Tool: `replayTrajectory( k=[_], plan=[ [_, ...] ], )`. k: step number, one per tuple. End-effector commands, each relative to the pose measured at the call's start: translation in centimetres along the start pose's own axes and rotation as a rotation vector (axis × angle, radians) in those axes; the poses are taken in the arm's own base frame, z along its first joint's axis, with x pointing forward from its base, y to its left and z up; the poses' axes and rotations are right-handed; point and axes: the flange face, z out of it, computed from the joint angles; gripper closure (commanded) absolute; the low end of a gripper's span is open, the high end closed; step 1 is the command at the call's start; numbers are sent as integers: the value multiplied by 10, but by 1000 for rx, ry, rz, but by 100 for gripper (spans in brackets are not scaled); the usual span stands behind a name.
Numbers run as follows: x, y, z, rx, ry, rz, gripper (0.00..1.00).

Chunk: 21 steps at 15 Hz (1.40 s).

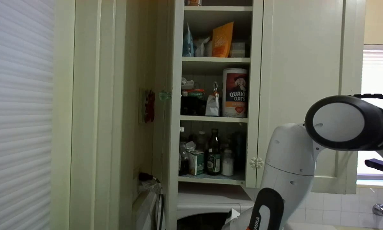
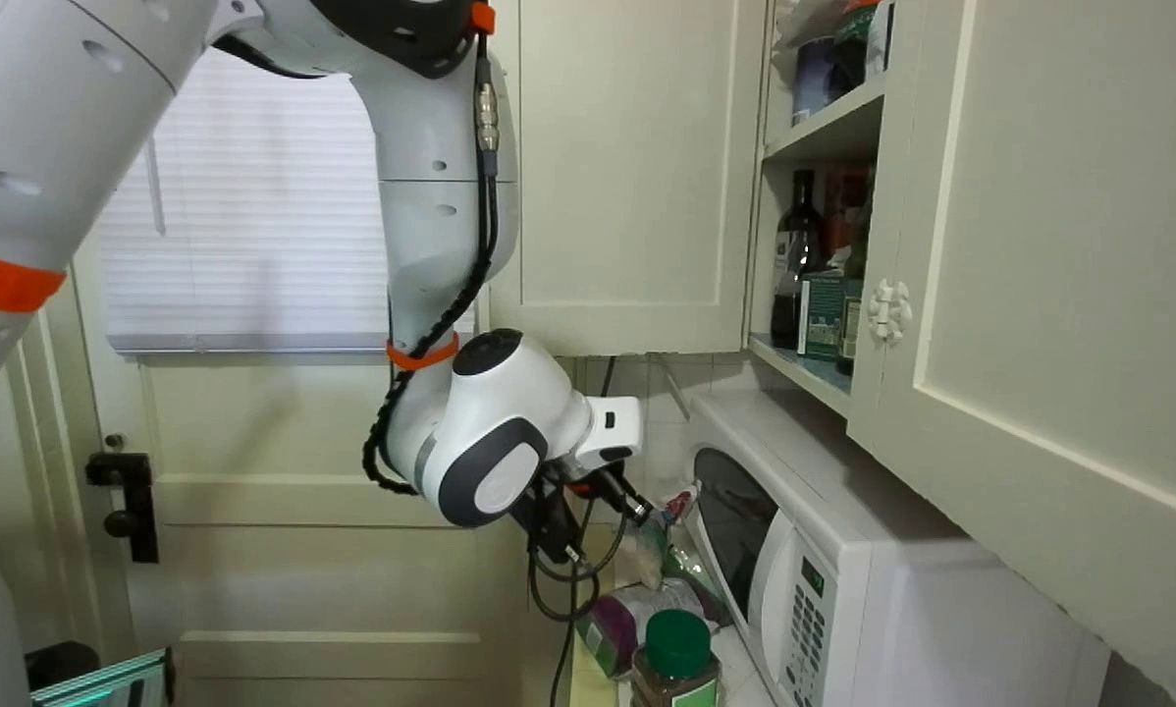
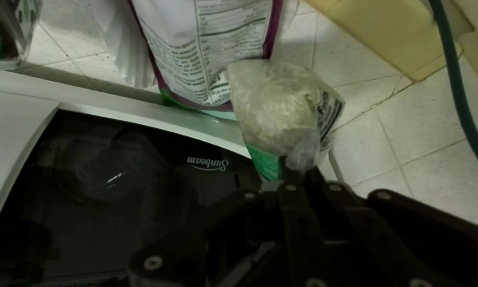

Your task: Remove the white and green packet from the second shelf from the top and place it on the counter.

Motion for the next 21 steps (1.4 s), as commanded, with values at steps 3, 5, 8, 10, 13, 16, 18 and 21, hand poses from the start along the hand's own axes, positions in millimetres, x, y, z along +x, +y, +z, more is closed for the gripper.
replayTrajectory(
  k=[3,5,8,10,13,16,18,21],
  plan=[
    [-1,0,18,37,59,8,98],
    [4,-3,22,38,95,0,98],
    [17,-9,23,54,163,9,98],
    [27,-18,23,89,192,14,98],
    [32,-27,28,110,195,2,98],
    [24,-30,35,123,175,7,98],
    [14,-28,39,118,150,-1,98],
    [4,-24,46,115,123,9,98]
  ],
)
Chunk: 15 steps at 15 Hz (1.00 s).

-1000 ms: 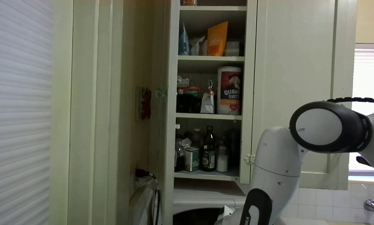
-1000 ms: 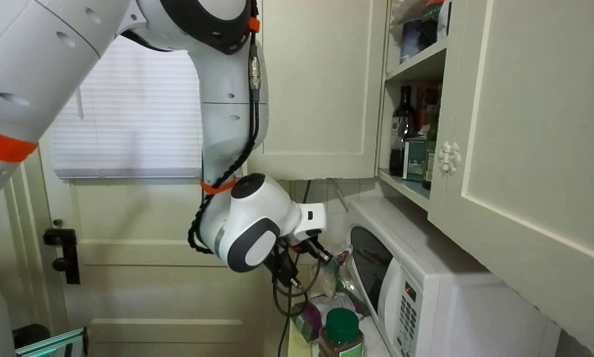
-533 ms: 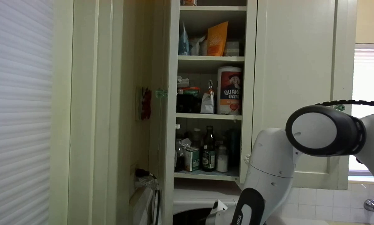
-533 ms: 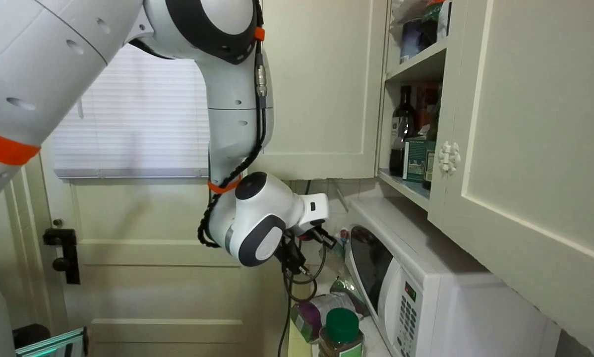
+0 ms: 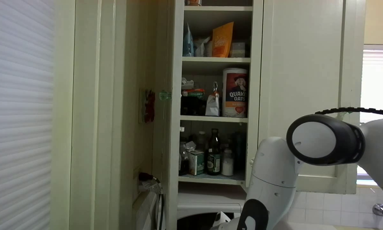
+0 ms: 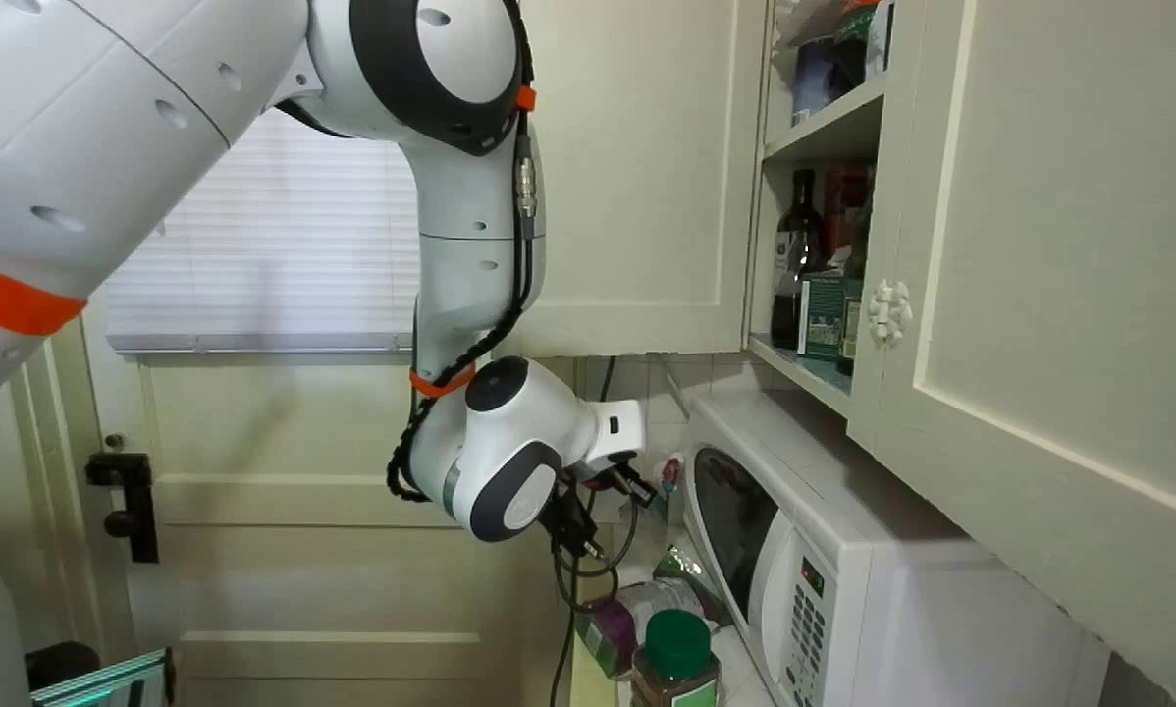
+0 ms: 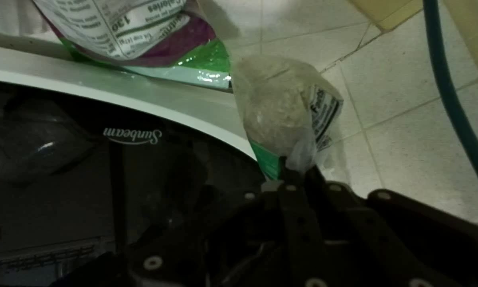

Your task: Remove the white and green packet from the second shelf from the top and place it on the counter.

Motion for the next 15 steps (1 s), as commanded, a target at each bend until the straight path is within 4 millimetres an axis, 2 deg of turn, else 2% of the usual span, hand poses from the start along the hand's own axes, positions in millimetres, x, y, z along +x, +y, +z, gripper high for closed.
replayTrajectory(
  k=[1,15],
  plan=[
    [-11,6,8,15,-15,18,98],
    [-37,12,20,39,-112,60,98]
  ],
)
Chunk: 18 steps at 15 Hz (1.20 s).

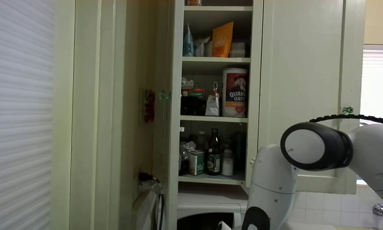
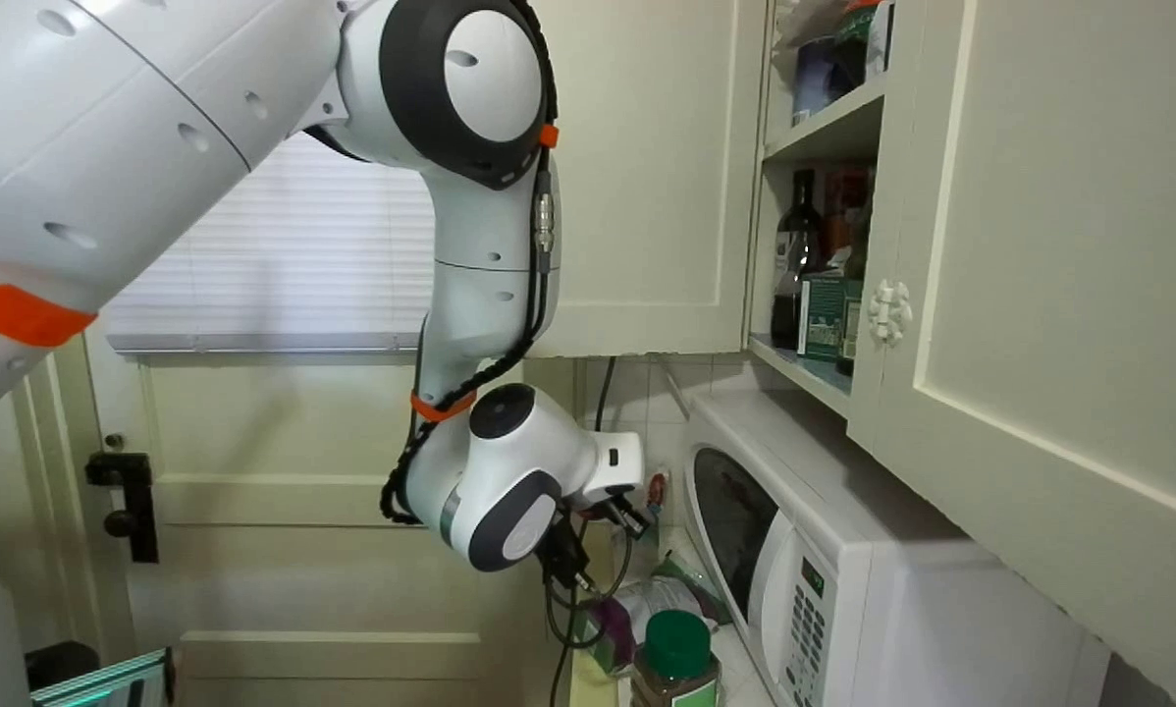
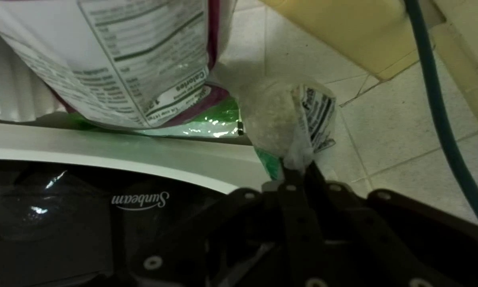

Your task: Remove the white and green packet from the second shelf from the top and place it on the counter.

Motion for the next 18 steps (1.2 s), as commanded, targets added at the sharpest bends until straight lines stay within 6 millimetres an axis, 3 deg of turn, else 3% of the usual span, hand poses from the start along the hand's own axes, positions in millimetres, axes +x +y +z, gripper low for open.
replayTrajectory(
  k=[1,2,3,5,13,18],
  plan=[
    [-8,3,7,15,-58,36,98],
    [-9,4,8,13,-71,44,98],
    [-9,5,8,6,-85,54,68],
    [-9,8,9,-2,-109,67,60],
    [20,7,-6,-35,-153,143,0],
    [57,-11,-36,-62,-242,223,0]
  ],
)
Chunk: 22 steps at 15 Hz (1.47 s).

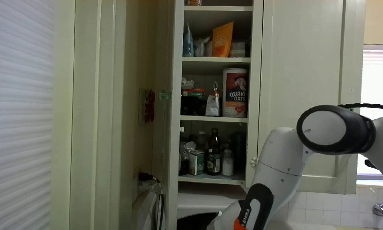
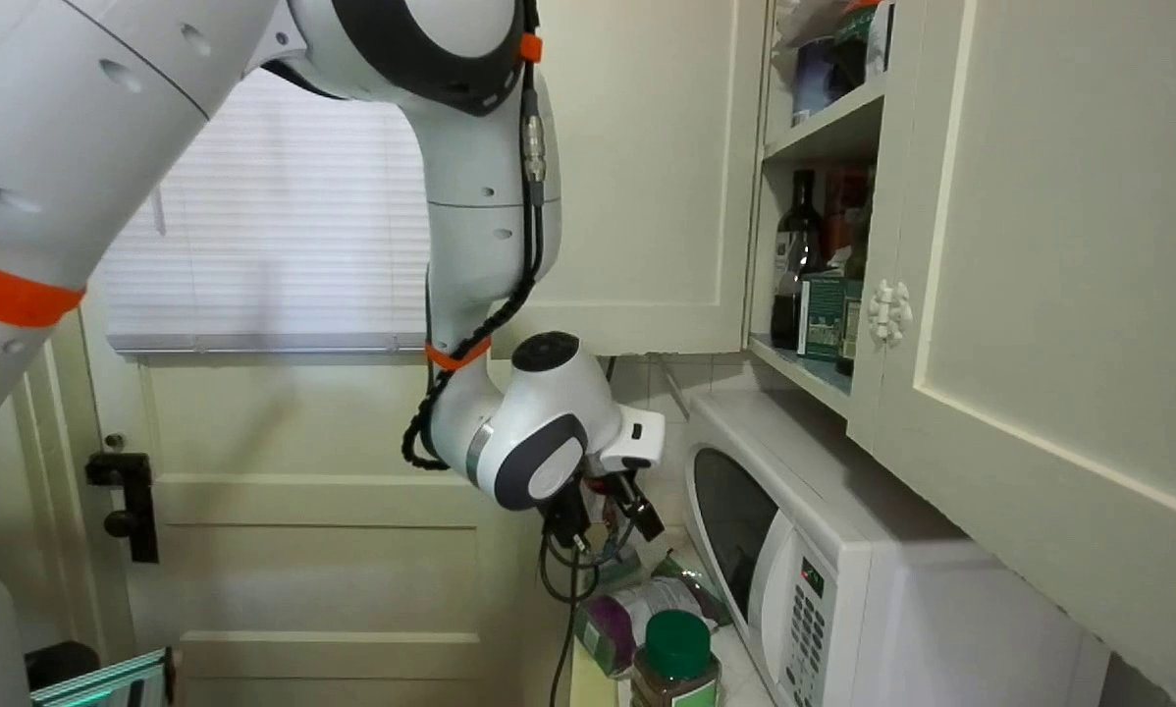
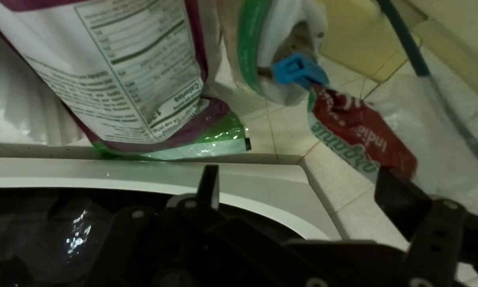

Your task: Remove the white and green packet from the second shelf from the top and place it on the counter.

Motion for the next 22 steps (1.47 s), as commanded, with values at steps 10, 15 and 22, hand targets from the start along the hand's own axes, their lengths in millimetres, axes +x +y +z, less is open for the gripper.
replayTrajectory(
  k=[10,15,22],
  plan=[
    [10,-27,-94,-72,-223,277,0],
    [11,-5,-119,-135,-246,334,0],
    [19,-7,-113,-109,-231,330,0]
  ],
)
